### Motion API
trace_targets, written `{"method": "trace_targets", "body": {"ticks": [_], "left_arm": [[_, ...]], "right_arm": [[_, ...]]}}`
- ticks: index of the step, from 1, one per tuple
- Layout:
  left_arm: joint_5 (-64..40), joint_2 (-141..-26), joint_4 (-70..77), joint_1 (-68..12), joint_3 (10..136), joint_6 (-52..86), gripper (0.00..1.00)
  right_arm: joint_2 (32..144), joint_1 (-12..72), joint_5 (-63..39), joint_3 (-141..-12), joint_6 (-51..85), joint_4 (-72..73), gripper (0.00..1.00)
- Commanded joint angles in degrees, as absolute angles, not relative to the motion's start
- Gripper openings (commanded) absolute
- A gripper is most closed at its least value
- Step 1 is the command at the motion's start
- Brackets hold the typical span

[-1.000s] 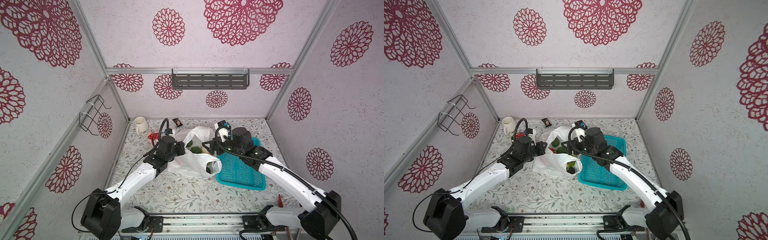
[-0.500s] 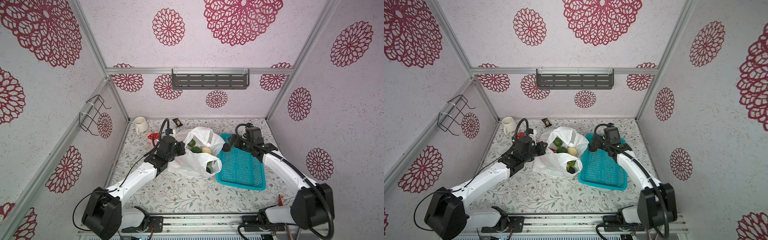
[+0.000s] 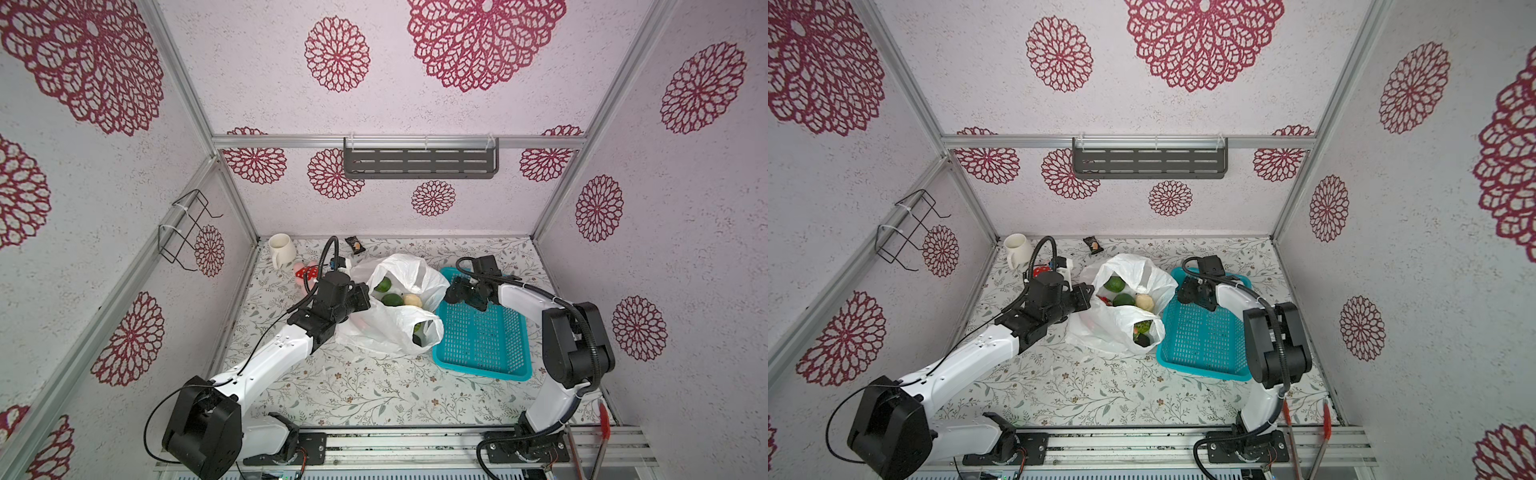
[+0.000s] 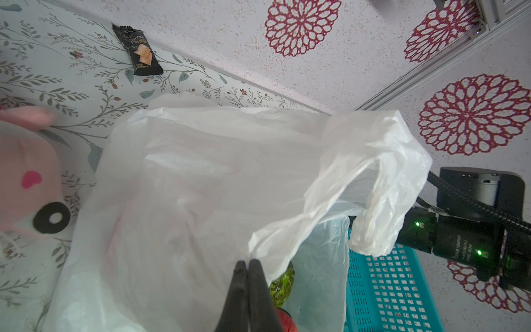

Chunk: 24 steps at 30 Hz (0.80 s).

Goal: Place the fruits into the plastic bag
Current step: Pick up the fruit from the bin.

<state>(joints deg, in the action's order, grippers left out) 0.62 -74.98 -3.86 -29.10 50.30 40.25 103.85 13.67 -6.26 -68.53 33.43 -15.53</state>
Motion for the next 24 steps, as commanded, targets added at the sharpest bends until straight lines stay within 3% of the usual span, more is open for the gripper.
{"method": "trace_targets", "body": {"ticks": [1,8,14,18,24], "left_arm": [[1.19,-74.01,-3.83,-29.54,50.98,39.42,0.00],[1.45,-73.58,-3.71,-29.53,50.37,39.51,0.00],[1.76,-73.39,-3.76,-29.52,50.13,39.66,0.00],[1.68,-73.55,-3.64,-29.52,50.27,39.68,0.00],[1.23,-74.09,-3.25,-29.48,50.62,39.81,0.00]], "right_arm": [[106.22,13.09,-6.13,-71.76,31.57,-16.52,0.84],[111.50,12.92,-6.37,-74.98,30.61,-16.63,0.74],[109.48,12.92,-6.43,-72.79,31.23,-15.63,0.46],[103.87,12.92,-6.41,-69.80,30.70,-15.65,0.40],[91.49,13.09,-12.03,-64.90,27.87,-16.35,0.40]]}}
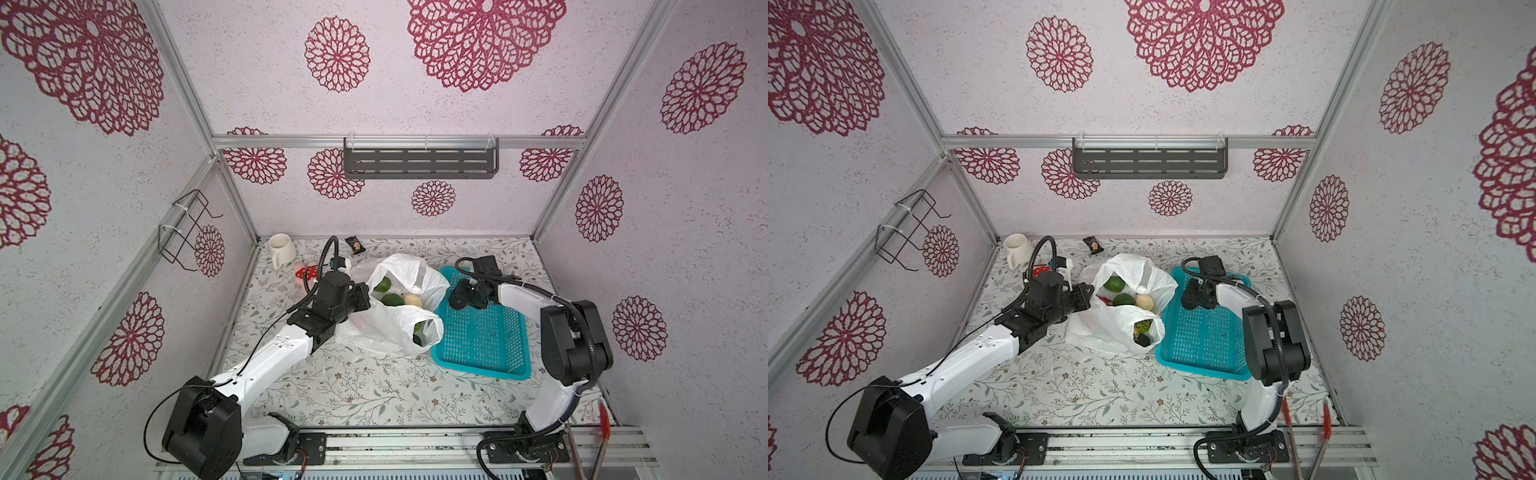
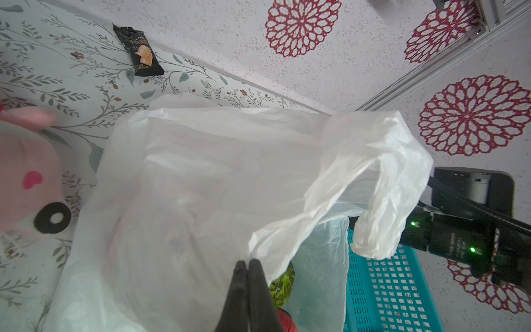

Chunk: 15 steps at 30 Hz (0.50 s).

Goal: Place the fruits into the plastic bag
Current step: Pick up the fruit from the bin, then place the fruit in the plastic bag.

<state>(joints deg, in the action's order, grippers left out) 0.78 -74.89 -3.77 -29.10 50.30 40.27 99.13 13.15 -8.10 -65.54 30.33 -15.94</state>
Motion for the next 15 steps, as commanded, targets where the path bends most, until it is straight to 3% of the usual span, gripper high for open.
{"method": "trace_targets", "body": {"ticks": [1,9,15], "left_arm": [[1.19,-74.16,-3.19,-29.49,50.71,39.85,0.00],[0.39,-74.94,-2.48,-29.53,51.22,40.17,0.00],[0.01,-75.24,-2.53,-29.53,51.68,40.68,0.00]], "right_arm": [[89.32,13.17,-14.32,-64.02,27.35,-16.11,0.40],[77.28,20.40,-32.54,-60.14,21.86,-15.90,0.43],[81.24,29.24,-35.24,-61.50,22.59,-11.40,0.45]]}}
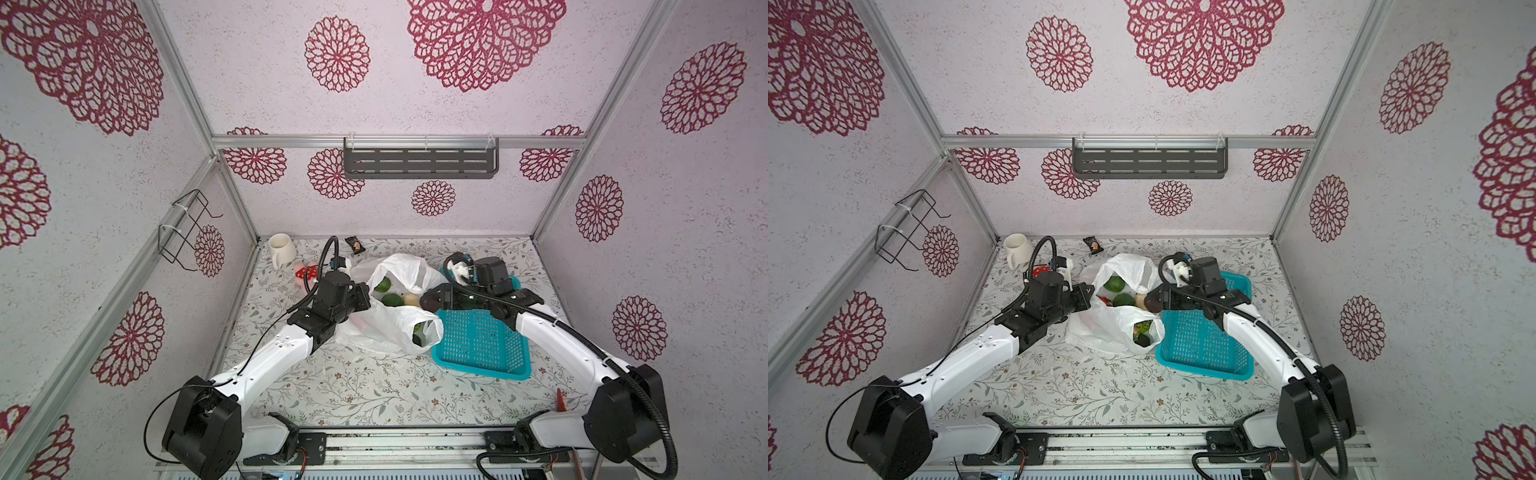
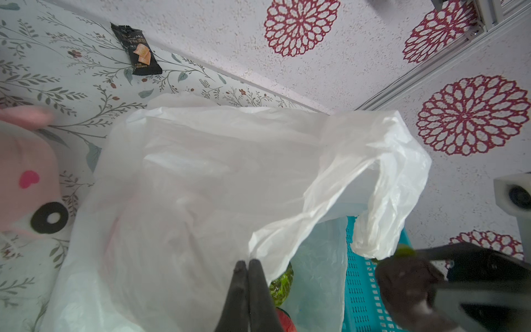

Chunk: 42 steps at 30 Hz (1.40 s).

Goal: Place the fruits into the plastic bag
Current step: Place the fruit in the plastic bag.

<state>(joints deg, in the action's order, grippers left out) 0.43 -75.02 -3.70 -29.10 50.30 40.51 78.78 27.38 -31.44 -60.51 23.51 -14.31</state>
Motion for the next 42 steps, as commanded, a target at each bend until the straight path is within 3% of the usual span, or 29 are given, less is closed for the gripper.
{"method": "trace_targets", "body": {"ticks": [1,9,11,14,20,31,36,42], "left_arm": [[0.24,-75.07,-2.76,-29.54,51.76,40.74,0.00],[7.69,-72.22,-7.92,-29.53,51.79,41.52,0.00],[10.16,-71.21,-8.83,-29.53,51.59,41.62,0.00],[13.93,-70.02,-10.89,-29.53,51.67,42.51,0.00],[19.51,-69.15,-13.56,-29.38,51.42,43.46,0.00],[19.46,-70.22,-15.75,-25.11,50.79,48.80,0.00],[18.90,-70.62,-15.65,-24.27,50.54,48.96,0.00],[18.68,-70.84,-15.69,-24.28,50.54,49.29,0.00]], "right_arm": [[82.94,30.14,-35.07,-62.04,23.12,-10.36,0.46],[98.94,33.76,-29.16,-73.97,27.34,-6.92,0.46],[101.71,35.00,-29.88,-77.33,27.56,-7.03,0.54],[101.88,36.34,-30.55,-78.94,27.10,-6.31,0.78],[94.12,36.48,-27.96,-74.76,25.40,-6.32,0.95],[76.89,35.60,-24.51,-69.41,16.97,-16.61,0.95],[74.87,35.68,-27.37,-70.59,12.40,-24.68,0.96],[75.69,35.68,-16.65,-68.06,12.48,-24.05,0.96]]}}
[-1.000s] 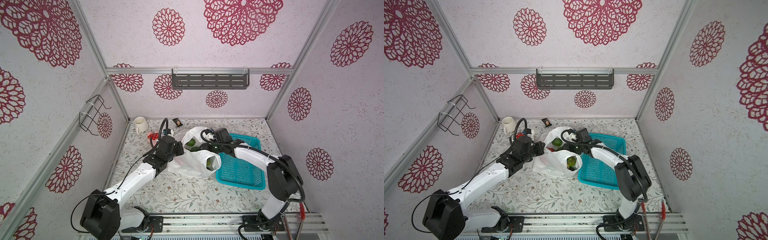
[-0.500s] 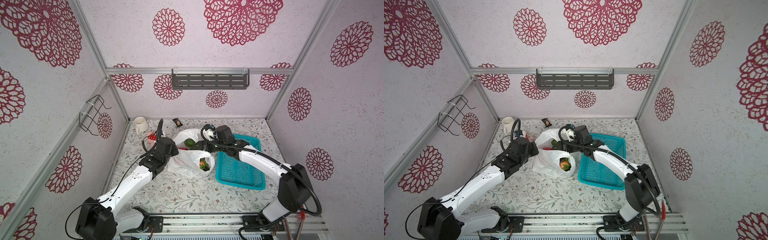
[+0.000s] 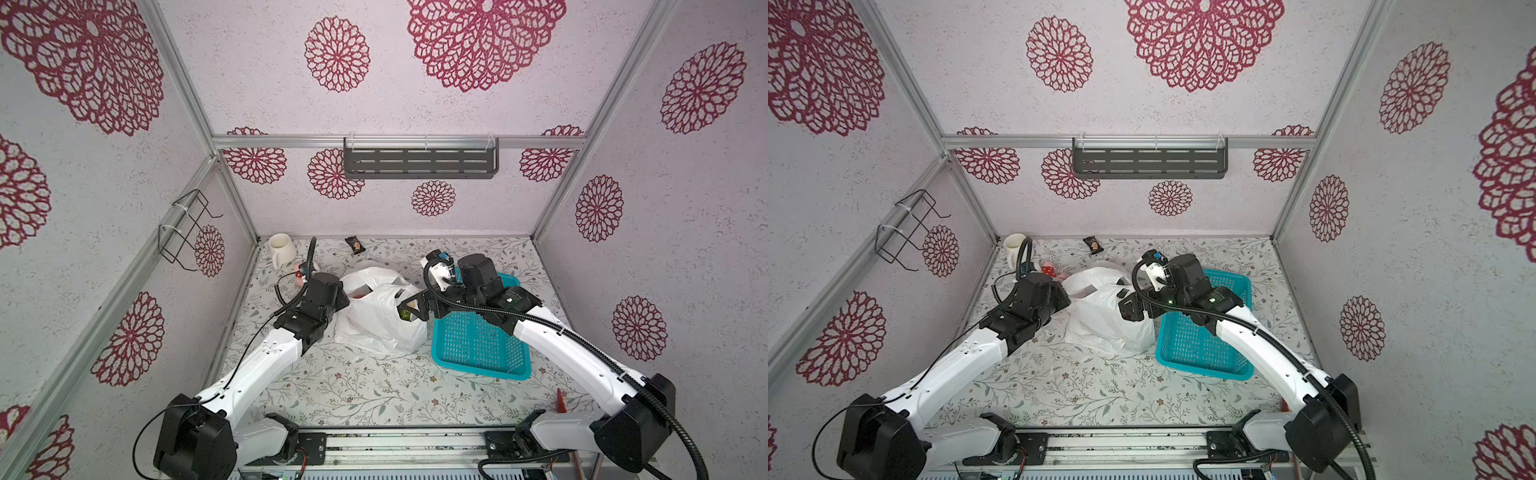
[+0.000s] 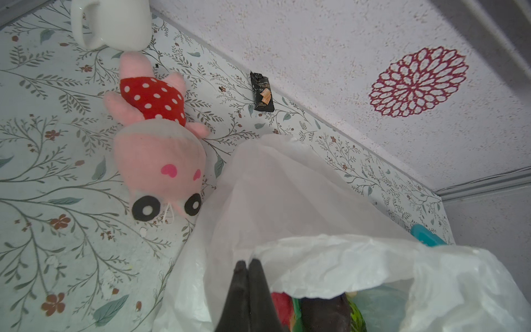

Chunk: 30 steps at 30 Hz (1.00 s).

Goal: Place the fruits into the plastic bag
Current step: Place the fruit in the plastic bag, then pick up the plastic bag from the center of the table.

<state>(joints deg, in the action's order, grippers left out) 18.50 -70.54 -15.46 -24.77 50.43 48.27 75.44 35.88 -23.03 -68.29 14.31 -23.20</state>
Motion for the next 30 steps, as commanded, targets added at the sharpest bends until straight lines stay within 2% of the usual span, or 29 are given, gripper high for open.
{"method": "trace_targets", "body": {"ticks": [1,5,14,17,18,20,24,25,30], "left_arm": [[18.56,-70.75,-15.70,-24.27,50.53,49.41,0.00],[18.56,-70.44,-15.87,-24.28,50.36,49.82,0.00],[18.90,-70.25,-16.24,-24.26,50.54,49.85,0.00],[19.22,-70.01,-16.43,-24.26,50.53,49.88,0.00],[19.33,-69.92,-16.42,-24.30,50.45,49.92,0.00],[19.43,-69.87,-16.47,-24.21,50.40,49.87,0.00],[19.19,-69.82,-16.64,-24.24,50.45,49.75,0.00],[18.88,-69.87,-16.42,-24.25,50.43,49.53,0.00],[17.61,-70.48,-16.53,-24.22,51.32,48.97,0.00]], "right_arm": [[76.37,35.68,-13.78,-67.87,12.89,-23.14,0.96],[81.30,35.68,-5.51,-69.07,12.37,-20.90,0.96],[96.97,35.60,-1.50,-76.02,7.30,-17.55,0.96],[101.14,35.42,-2.04,-79.35,5.58,-16.84,0.91],[102.29,35.35,-2.56,-80.33,5.18,-16.88,0.87],[104.62,35.16,-4.46,-82.39,4.37,-16.89,0.71],[104.64,34.90,-5.35,-83.50,4.48,-14.97,0.20],[103.55,34.89,-5.56,-83.43,4.66,-14.29,0.00],[95.35,34.80,-6.46,-83.72,6.37,-11.08,0.00]]}}
